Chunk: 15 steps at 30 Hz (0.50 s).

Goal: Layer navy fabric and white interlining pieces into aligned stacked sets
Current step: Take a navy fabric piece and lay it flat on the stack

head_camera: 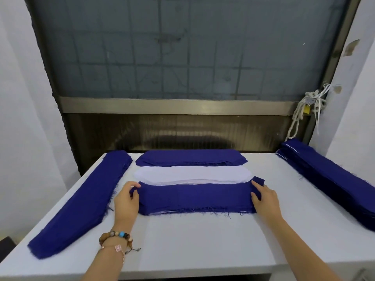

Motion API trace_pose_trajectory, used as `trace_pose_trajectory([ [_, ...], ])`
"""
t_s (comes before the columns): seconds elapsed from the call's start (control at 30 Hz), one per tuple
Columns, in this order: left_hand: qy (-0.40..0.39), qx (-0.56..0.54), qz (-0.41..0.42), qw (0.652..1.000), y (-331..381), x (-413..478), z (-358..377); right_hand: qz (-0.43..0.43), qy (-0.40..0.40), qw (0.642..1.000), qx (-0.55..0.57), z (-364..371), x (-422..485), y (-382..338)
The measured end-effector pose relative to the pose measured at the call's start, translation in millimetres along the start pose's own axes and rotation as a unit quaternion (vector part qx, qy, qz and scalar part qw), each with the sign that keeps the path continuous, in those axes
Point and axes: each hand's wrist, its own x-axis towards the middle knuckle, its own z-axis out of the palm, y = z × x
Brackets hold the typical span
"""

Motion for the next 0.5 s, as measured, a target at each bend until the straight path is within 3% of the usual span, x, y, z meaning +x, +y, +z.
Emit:
trace_pose_trajectory([
  [0.17, 0.007, 0.01, -0.024, 1.0, -4.4, 3.2, 2.8, 0.065, 0.01, 0.996, -0.065, -0.4, -0.1, -3.0],
  [0.5, 0.056, 0.021, -0.051, 0.997, -3.3, 2.8, 1.1, 0.063, 0.005, 0.995, -0.082, 0.2, -0.9, -6.1],
])
